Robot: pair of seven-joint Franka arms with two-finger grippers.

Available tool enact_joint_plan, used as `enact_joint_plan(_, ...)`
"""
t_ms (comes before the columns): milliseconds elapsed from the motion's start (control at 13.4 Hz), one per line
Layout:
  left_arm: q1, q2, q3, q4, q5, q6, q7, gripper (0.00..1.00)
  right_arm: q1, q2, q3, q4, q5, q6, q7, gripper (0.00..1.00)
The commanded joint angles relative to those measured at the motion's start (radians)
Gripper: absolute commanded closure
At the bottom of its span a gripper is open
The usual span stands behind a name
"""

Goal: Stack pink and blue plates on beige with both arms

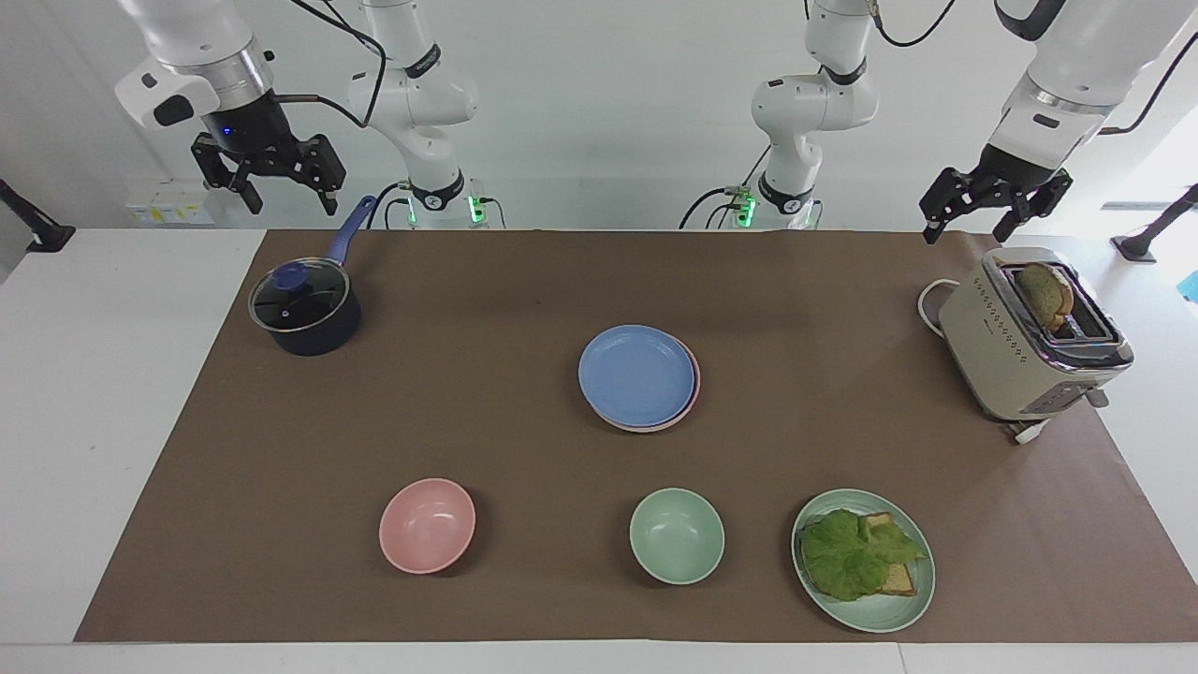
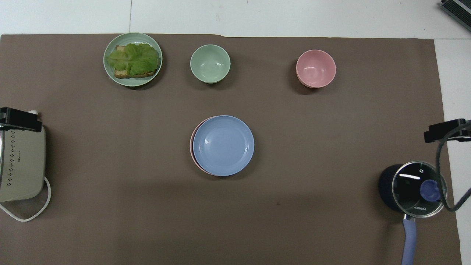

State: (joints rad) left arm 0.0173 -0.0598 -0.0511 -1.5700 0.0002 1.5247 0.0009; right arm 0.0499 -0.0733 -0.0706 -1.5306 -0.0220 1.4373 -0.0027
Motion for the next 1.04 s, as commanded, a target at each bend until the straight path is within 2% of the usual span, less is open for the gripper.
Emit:
enact_joint_plan(0, 0.013, -0.011, -0.007, -0.013, -0.009, -0.001, 0.005, 0.00, -0.002, -0.022, 0.005, -0.028, 0.008, 0.011, -0.019, 0.00)
enact_joint_plan(969, 0.013, -0.011, -0.007, -0.013, -0.009, -0.001, 0.004, 0.00, 0.001, -0.034, 0.008, -0.043, 0.008, 0.011, -0.017, 0.00)
